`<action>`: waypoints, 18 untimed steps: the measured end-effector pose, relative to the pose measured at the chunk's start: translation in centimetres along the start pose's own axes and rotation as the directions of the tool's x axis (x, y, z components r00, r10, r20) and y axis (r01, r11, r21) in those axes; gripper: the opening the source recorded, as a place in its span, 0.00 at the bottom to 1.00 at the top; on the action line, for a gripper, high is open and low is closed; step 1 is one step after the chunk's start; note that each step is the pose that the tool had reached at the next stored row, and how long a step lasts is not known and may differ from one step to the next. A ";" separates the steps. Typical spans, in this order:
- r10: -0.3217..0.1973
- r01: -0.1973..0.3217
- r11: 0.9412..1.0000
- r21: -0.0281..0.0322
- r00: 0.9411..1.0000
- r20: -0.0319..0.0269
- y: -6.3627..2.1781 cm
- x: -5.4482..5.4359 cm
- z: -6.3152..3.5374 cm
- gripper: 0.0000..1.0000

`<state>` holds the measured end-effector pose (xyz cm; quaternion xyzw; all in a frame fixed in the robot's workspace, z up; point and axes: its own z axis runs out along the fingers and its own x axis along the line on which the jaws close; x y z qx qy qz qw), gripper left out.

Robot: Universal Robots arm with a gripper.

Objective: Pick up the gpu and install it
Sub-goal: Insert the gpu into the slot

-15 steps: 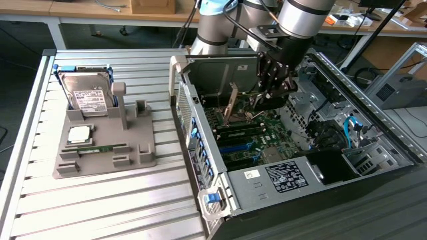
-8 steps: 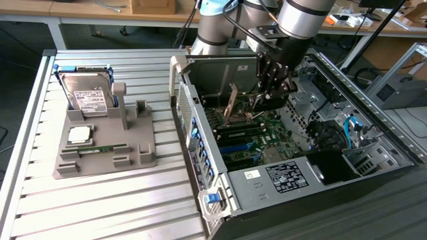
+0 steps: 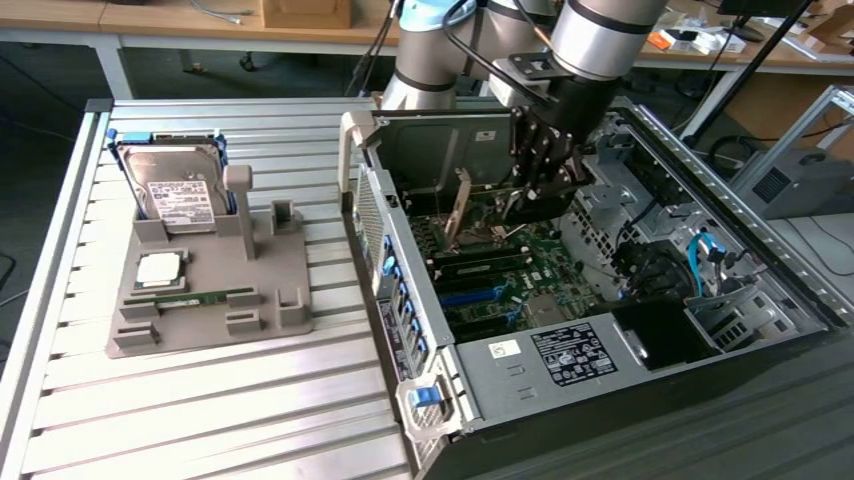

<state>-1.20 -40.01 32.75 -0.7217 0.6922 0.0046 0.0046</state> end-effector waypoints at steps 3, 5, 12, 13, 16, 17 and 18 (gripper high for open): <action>0.000 0.000 1.000 0.000 1.000 0.000 0.04 0.0 0.02 0.27; 0.000 0.000 1.000 0.000 1.000 0.000 0.10 0.0 0.07 0.27; 0.000 0.000 1.000 0.000 1.000 0.000 0.35 0.0 0.18 0.27; 0.000 0.000 1.000 0.000 1.000 0.000 0.37 0.0 0.19 0.27; 0.000 0.000 1.000 0.000 1.000 0.000 0.43 0.0 0.21 0.27; 0.000 0.000 1.000 0.000 1.000 0.000 0.46 0.0 0.23 0.27; 0.000 0.000 1.000 0.000 1.000 0.000 0.48 0.0 0.24 0.27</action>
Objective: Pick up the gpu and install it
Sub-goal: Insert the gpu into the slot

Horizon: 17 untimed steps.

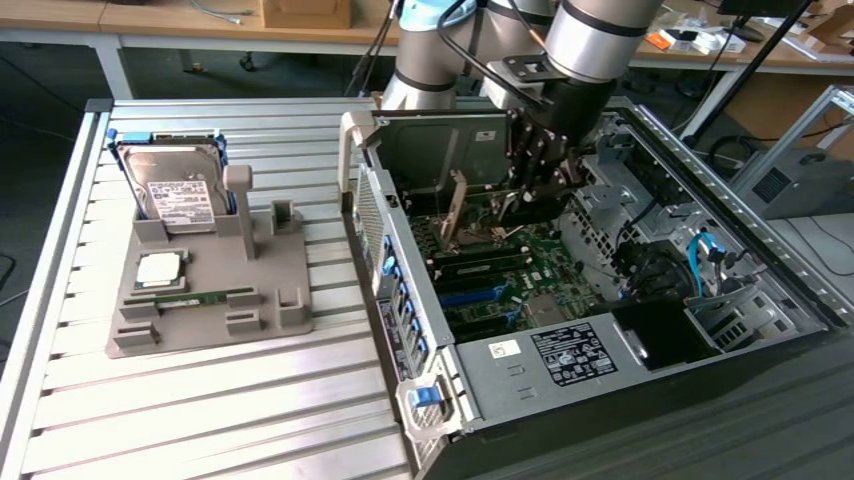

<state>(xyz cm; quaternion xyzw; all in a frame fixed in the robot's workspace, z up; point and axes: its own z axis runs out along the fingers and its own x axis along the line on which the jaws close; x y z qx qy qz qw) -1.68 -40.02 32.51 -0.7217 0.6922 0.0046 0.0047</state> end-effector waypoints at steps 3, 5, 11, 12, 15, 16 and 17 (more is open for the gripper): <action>0.000 0.000 1.000 0.000 1.000 0.000 0.08 0.1 0.03 0.27; 0.000 0.000 1.000 0.000 1.000 0.000 0.11 0.2 0.05 0.27; 0.000 0.000 1.000 0.000 1.000 0.000 0.14 0.7 0.08 0.27; 0.000 0.000 1.000 0.000 1.000 0.000 0.14 0.7 0.08 0.27; 0.000 0.000 1.000 0.000 1.000 0.000 0.15 0.9 0.09 0.27; 0.000 0.000 1.000 0.000 1.000 0.000 0.15 1.0 0.10 0.27; 0.000 0.000 1.000 0.000 1.000 0.000 0.15 1.0 0.11 0.27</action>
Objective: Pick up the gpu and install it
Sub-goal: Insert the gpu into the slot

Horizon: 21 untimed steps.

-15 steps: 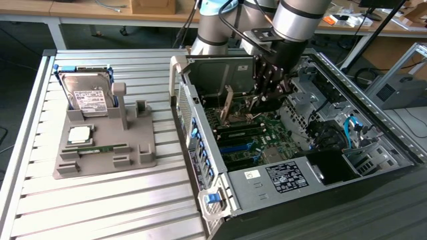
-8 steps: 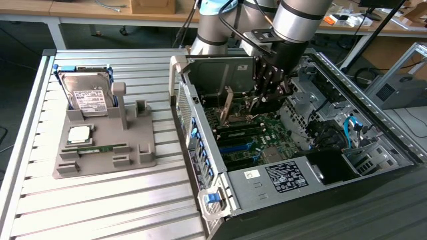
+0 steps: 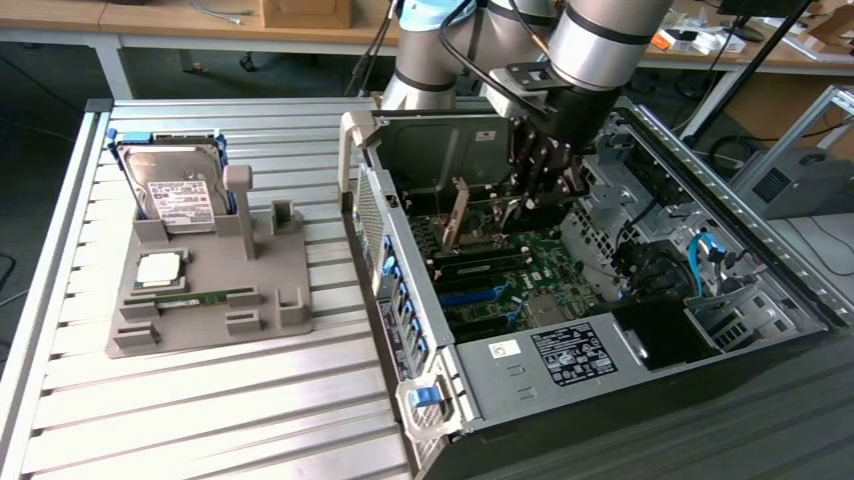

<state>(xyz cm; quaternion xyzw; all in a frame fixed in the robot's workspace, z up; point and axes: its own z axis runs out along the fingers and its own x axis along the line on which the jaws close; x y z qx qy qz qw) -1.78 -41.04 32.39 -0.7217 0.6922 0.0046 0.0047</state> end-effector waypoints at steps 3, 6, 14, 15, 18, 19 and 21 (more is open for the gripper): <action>0.000 0.000 1.000 0.000 1.000 0.000 0.00 0.1 0.01 0.27; 0.000 0.000 1.000 0.000 1.000 0.000 0.01 0.2 0.03 0.27; 0.000 0.000 1.000 0.000 1.000 -0.001 0.01 0.3 0.07 0.27; 0.000 0.000 1.000 0.000 1.000 -0.001 0.02 0.4 0.08 0.27; 0.000 0.000 1.000 0.000 1.000 -0.001 0.02 0.5 0.11 0.27; 0.000 0.000 1.000 0.000 1.000 -0.001 0.02 0.5 0.12 0.27; 0.000 0.000 1.000 0.000 1.000 -0.001 0.02 0.6 0.14 0.27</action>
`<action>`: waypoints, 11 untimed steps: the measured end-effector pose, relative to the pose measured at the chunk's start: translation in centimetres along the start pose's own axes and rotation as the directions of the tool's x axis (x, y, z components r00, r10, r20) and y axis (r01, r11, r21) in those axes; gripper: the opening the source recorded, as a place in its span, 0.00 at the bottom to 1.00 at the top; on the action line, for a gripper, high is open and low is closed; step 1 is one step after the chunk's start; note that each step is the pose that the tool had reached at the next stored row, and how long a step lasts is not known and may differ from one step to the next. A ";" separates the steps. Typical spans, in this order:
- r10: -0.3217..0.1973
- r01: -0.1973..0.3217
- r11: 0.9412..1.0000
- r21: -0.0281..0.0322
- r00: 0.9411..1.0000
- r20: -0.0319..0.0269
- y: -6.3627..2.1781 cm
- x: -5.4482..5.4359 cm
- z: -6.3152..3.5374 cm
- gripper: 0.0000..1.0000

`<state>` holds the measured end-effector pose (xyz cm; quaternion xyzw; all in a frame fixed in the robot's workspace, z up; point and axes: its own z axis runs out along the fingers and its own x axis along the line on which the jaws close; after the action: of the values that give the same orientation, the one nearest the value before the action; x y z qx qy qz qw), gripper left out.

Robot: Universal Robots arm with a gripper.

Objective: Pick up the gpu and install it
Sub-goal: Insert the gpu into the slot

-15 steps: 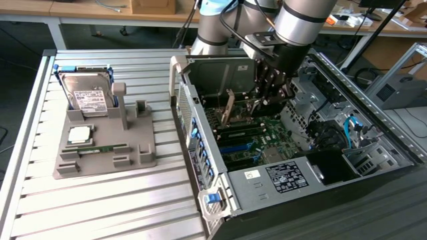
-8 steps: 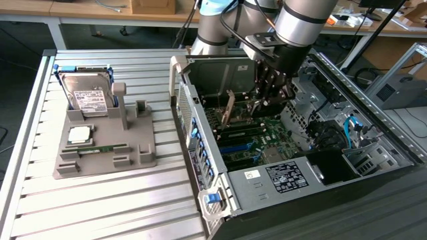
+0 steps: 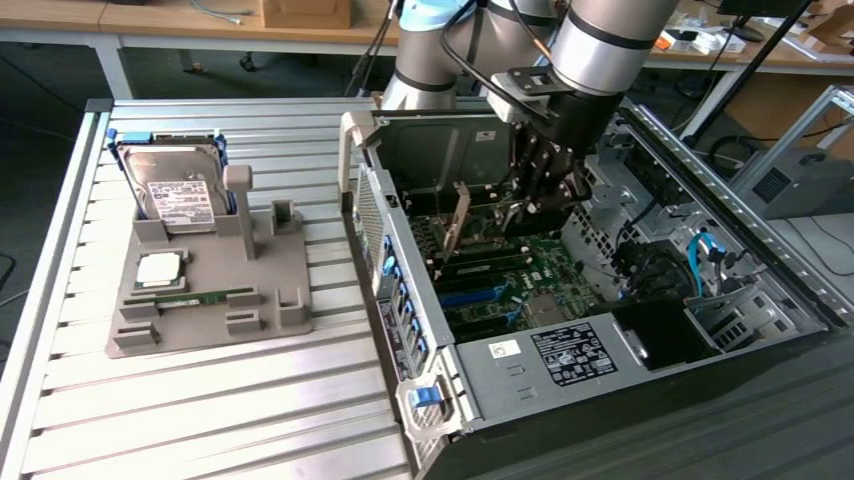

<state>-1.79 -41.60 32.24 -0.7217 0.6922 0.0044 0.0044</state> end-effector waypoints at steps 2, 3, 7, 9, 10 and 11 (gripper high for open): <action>0.000 0.000 1.000 0.000 1.000 0.000 0.00 0.1 0.02 0.27; 0.000 0.000 1.000 0.000 1.000 0.000 0.00 0.1 0.03 0.27; 0.000 0.000 1.000 0.000 1.000 0.000 0.01 0.2 0.08 0.27; 0.000 0.000 1.000 0.000 1.000 0.000 0.01 0.3 0.10 0.27; 0.000 0.000 1.000 0.000 1.000 0.000 0.01 0.3 0.11 0.27; 0.000 0.000 1.000 0.000 1.000 0.000 0.01 0.3 0.12 0.27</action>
<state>-1.79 -41.91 32.12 -0.7217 0.6922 0.0044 0.0044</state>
